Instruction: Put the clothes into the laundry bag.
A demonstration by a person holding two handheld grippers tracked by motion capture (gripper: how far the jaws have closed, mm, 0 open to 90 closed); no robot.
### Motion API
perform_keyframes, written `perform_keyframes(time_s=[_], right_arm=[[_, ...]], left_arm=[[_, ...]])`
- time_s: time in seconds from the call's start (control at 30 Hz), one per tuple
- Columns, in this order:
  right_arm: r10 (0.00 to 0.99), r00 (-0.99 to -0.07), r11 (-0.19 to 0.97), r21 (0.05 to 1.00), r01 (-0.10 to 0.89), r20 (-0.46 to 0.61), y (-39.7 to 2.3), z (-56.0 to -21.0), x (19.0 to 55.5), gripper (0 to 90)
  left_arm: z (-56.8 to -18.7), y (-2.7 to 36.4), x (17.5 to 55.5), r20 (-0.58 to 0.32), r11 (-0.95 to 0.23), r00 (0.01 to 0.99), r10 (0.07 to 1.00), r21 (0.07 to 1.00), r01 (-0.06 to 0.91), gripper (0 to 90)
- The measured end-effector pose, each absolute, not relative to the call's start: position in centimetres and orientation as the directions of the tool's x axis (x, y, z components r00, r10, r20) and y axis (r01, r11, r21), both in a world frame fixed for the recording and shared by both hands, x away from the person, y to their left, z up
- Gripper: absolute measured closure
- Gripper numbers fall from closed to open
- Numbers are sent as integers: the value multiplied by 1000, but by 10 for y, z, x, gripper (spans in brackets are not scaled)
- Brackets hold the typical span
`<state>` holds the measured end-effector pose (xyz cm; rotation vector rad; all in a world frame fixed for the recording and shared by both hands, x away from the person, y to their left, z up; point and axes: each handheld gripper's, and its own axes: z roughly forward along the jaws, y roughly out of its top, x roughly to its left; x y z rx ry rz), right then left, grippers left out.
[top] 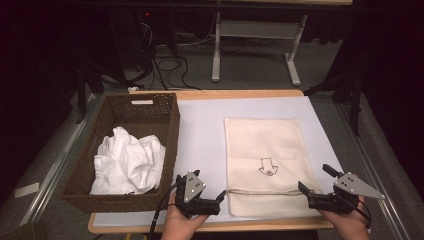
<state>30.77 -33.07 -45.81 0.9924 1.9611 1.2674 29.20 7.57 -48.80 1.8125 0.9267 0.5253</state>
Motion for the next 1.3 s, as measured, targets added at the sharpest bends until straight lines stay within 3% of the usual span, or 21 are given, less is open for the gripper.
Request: perform_keyframes(time_s=[0.53,1.03,1.13,1.3], right_arm=[[840,-538,258,923,284,-70,-335,-462,311,4],[833,-549,265,919,291,-66,-335,-466,314,4],[836,-546,258,919,299,-57,-334,-466,314,4],[836,-546,259,918,300,-57,-334,-466,314,4]], left_arm=[[-500,58,294,-77,-261,635,769,868,422,6],[-515,29,292,-148,-381,726,672,771,510,26],[-515,29,291,-159,-370,728,667,777,509,66],[-517,31,288,-164,-364,738,655,787,498,368]])
